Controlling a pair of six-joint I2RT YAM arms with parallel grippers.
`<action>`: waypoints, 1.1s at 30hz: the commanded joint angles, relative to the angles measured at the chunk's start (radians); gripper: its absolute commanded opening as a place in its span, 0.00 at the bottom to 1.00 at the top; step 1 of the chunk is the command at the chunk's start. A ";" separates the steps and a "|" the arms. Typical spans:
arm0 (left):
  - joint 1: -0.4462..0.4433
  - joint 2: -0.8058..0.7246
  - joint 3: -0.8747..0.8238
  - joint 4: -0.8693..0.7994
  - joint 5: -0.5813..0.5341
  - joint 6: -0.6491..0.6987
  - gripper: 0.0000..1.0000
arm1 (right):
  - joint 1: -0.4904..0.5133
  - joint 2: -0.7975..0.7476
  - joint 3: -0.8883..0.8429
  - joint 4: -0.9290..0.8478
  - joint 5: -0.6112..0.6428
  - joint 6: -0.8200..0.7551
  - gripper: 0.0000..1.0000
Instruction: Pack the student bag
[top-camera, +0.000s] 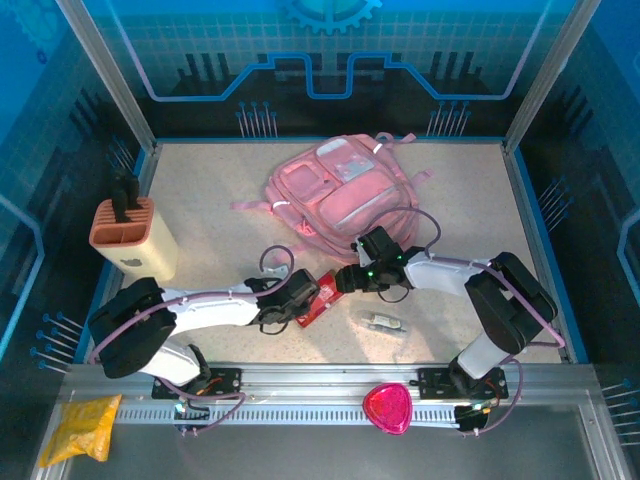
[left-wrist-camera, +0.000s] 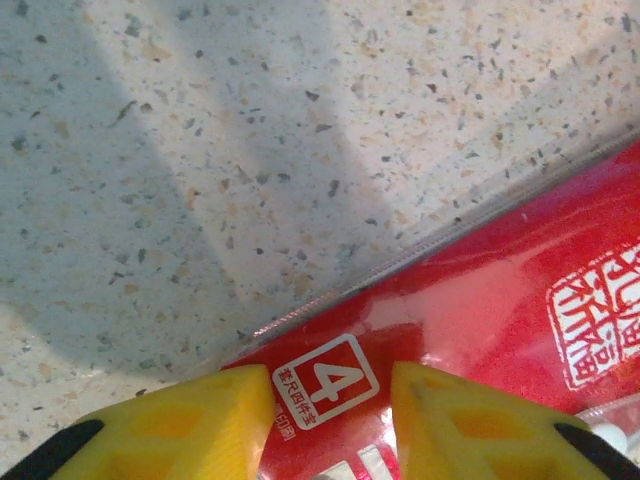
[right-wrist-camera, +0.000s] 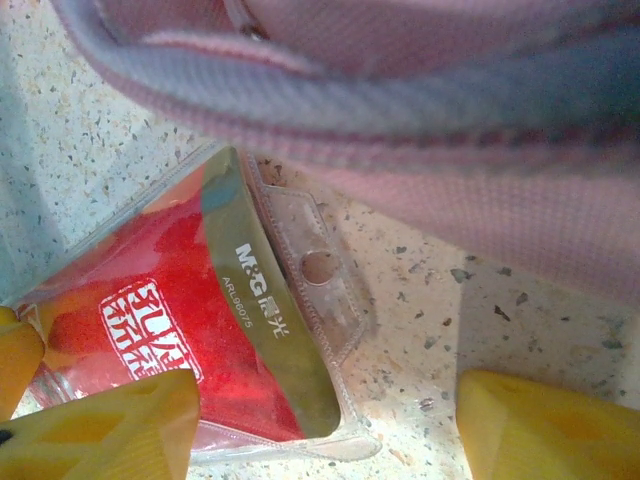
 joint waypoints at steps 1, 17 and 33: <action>0.035 0.028 -0.062 -0.048 0.000 0.012 0.36 | 0.046 0.012 -0.014 0.125 -0.098 0.046 0.66; 0.081 0.050 -0.120 0.040 0.065 0.075 0.34 | 0.030 -0.024 -0.040 0.189 -0.269 0.123 0.56; 0.087 0.072 -0.134 0.073 0.100 0.092 0.31 | -0.045 -0.122 -0.094 0.072 -0.254 0.126 0.58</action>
